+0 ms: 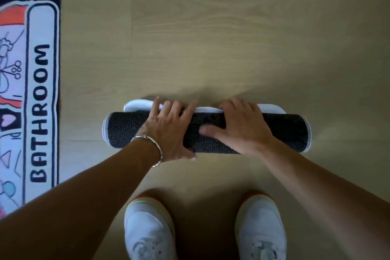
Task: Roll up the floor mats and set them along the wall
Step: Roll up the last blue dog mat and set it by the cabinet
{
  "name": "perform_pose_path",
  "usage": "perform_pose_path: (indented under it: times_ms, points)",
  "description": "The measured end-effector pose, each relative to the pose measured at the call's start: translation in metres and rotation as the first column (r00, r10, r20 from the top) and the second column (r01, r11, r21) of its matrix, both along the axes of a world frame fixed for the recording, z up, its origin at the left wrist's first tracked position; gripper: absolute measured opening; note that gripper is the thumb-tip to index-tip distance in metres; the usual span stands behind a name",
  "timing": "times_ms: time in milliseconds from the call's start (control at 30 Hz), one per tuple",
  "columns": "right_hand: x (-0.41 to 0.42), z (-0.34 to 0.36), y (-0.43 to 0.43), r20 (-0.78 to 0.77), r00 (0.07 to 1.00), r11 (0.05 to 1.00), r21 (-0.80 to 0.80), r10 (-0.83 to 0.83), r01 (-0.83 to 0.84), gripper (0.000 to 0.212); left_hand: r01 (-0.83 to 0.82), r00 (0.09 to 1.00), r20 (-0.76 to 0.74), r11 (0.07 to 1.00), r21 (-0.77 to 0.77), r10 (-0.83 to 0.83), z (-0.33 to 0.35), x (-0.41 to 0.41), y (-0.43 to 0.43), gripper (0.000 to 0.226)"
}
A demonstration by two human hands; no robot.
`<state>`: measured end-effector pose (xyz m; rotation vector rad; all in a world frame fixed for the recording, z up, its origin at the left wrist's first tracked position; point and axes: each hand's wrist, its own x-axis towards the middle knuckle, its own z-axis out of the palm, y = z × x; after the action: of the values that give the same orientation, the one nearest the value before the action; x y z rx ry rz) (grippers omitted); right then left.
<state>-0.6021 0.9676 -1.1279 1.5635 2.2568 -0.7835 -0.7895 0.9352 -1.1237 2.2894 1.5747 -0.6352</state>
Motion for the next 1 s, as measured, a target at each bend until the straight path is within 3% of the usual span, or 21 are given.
perform_pose_path:
  times_ms: [133, 233, 333, 433, 600, 800, 1000]
  points:
    - [0.007, 0.023, -0.026, -0.005, 0.981, 0.967, -0.171, 0.192, -0.19, 0.093, 0.023, 1.0, 0.003, 0.988, -0.15, -0.023, 0.031, 0.013, -0.026, 0.085]
    - [-0.011, 0.066, -0.032, -0.044, 0.974, 0.955, -0.189, 0.224, -0.228, 0.08, 0.076, 0.994, -0.066, 0.99, -0.122, -0.084, 0.083, -0.002, -0.027, 0.068]
    - [-0.04, 0.138, -0.003, -0.095, 0.961, 0.964, -0.021, 0.261, -0.264, 0.08, 0.049, 0.99, -0.132, 0.999, 0.0, -0.048, 0.163, -0.042, 0.0, 0.069]
    - [-0.062, 0.241, 0.046, -0.097, 0.942, 0.938, 0.174, 0.32, -0.301, 0.081, -0.044, 0.994, -0.093, 0.987, 0.157, 0.059, 0.26, -0.07, 0.031, 0.078]
    - [-0.047, 0.444, 0.08, 0.005, 0.946, 0.862, 0.412, 0.323, -0.296, 0.084, 0.002, 0.999, -0.043, 0.862, 0.507, 0.023, 0.446, -0.068, 0.062, 0.081]
    - [0.009, 0.645, 0.025, 0.014, 0.98, 0.778, 0.605, 0.199, -0.167, 0.1, 0.177, 0.982, -0.177, 0.643, 0.745, -0.064, 0.657, -0.041, 0.033, 0.076]
    - [0.027, 0.764, -0.065, 0.07, 0.984, 0.673, 0.721, 0.167, -0.165, 0.107, 0.158, 0.986, -0.164, 0.519, 0.84, -0.034, 0.766, -0.025, -0.064, 0.078]
